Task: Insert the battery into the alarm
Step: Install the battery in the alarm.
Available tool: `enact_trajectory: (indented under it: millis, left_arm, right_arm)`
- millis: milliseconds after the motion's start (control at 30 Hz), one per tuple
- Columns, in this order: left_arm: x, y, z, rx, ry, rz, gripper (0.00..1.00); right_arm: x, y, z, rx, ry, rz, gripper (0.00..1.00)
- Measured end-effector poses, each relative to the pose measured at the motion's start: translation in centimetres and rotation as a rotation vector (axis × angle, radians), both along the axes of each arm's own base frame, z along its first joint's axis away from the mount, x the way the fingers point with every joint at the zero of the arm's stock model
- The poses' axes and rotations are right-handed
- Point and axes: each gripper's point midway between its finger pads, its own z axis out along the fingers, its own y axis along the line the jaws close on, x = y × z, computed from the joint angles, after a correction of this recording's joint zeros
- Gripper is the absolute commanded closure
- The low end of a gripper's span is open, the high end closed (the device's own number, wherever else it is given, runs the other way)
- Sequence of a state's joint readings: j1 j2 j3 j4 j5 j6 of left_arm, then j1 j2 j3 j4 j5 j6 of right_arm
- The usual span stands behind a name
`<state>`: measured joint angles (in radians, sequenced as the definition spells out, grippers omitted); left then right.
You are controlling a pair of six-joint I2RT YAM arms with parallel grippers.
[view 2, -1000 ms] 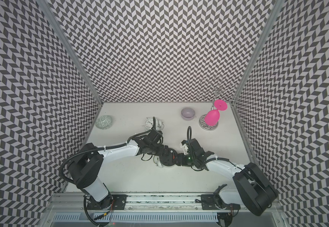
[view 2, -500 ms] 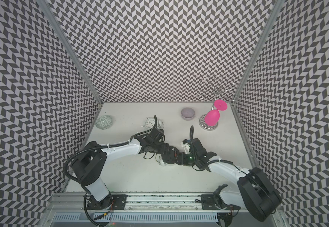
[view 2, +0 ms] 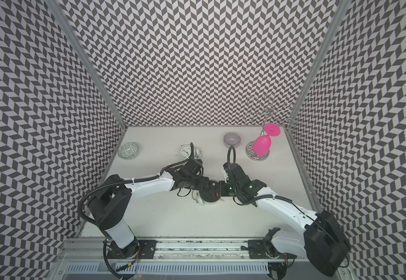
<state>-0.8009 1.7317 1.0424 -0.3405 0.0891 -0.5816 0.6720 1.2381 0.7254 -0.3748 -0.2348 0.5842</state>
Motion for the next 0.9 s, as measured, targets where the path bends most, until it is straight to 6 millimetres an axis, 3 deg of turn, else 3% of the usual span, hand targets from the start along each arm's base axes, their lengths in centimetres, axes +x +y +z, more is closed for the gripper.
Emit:
enact_trajectory:
  millis: [267, 600, 900]
  left_arm:
    - [0.0, -0.3, 0.0, -0.015, -0.010, -0.001, 0.25]
    - [0.0, -0.3, 0.0, -0.017, -0.012, -0.003, 0.26]
    - [0.0, -0.4, 0.0, -0.020, -0.021, -0.012, 0.30]
  right_arm:
    - [-1.0, -0.3, -2.4, -0.091, 0.061, 0.009, 0.87]
    - [-1.2, -0.5, -3.1, -0.124, 0.069, 0.016, 0.87]
    - [-0.1, -0.5, -3.3, -0.156, 0.052, -0.001, 0.95]
